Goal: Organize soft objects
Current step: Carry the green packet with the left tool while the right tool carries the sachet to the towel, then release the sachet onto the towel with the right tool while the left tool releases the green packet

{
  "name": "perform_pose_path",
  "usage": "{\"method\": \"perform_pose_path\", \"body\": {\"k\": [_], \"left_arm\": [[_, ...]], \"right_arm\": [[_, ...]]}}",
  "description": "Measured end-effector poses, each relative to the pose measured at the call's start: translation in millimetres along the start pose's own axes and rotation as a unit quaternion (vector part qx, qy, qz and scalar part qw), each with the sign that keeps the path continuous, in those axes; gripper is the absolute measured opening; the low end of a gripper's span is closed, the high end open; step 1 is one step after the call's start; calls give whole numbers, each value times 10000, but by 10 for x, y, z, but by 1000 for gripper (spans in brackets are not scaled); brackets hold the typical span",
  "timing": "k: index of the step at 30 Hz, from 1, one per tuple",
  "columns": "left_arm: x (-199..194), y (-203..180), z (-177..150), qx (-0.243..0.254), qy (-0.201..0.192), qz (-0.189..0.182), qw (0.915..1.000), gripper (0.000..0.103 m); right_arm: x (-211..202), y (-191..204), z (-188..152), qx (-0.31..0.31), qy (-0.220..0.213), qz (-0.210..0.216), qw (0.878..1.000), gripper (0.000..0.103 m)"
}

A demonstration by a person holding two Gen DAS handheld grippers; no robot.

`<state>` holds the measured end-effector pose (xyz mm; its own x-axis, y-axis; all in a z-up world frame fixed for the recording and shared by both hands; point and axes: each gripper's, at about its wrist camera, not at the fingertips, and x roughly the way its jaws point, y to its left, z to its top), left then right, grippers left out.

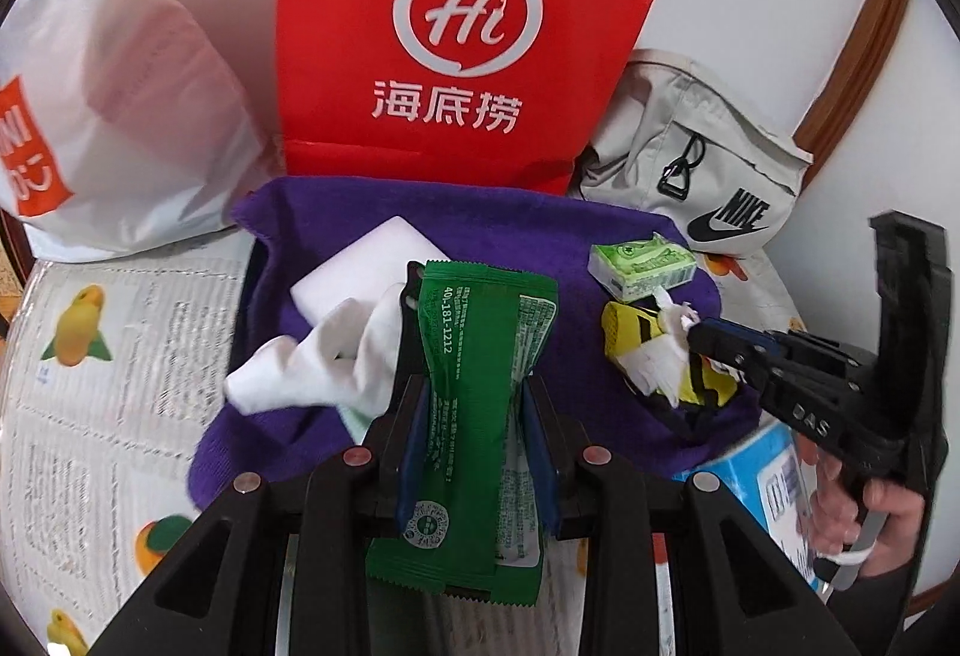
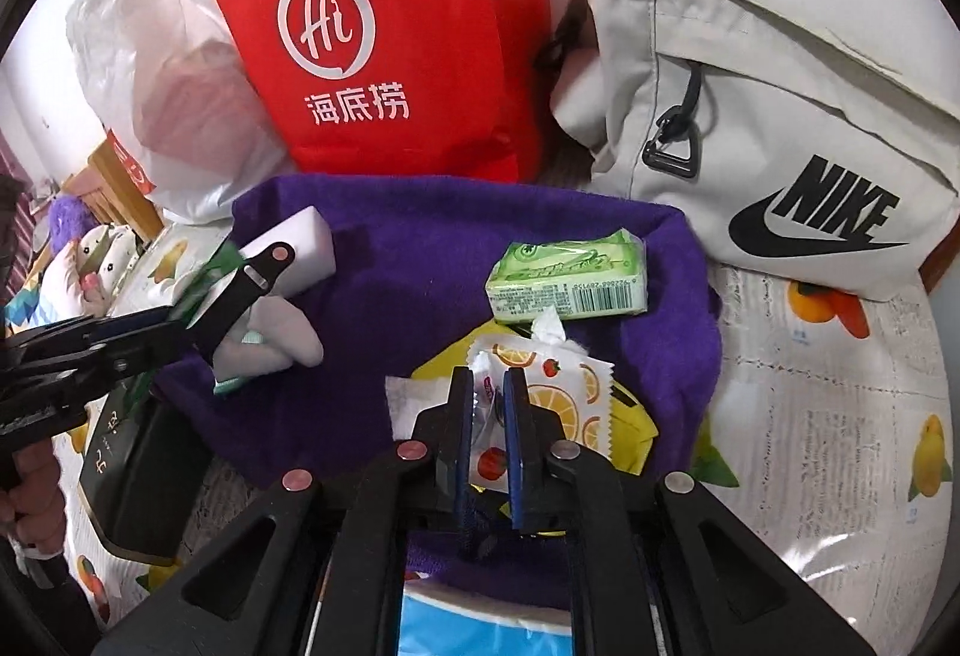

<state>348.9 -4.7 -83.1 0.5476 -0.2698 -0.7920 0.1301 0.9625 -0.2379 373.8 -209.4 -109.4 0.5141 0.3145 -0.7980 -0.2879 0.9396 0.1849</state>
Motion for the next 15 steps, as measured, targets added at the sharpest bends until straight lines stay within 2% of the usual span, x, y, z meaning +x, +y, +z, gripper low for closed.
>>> {"method": "perform_pose_path", "body": {"k": [1, 3, 5, 9, 15], "left_arm": [[47, -18, 24, 16, 18, 26, 10000, 30], [105, -40, 54, 27, 32, 46, 10000, 30], [176, -62, 89, 39, 74, 101, 9999, 30], [274, -92, 132, 65, 150, 104, 9998, 30], [407, -148, 156, 146, 257, 150, 9995, 30]], "right_arm": [[11, -13, 4, 13, 26, 13, 10000, 16], [8, -39, 8, 38, -6, 30, 10000, 36], [-21, -65, 5, 53, -79, -24, 10000, 44], [-56, -107, 7, 108, -167, -39, 9998, 50], [-155, -167, -30, 173, -254, -72, 9995, 52]]}}
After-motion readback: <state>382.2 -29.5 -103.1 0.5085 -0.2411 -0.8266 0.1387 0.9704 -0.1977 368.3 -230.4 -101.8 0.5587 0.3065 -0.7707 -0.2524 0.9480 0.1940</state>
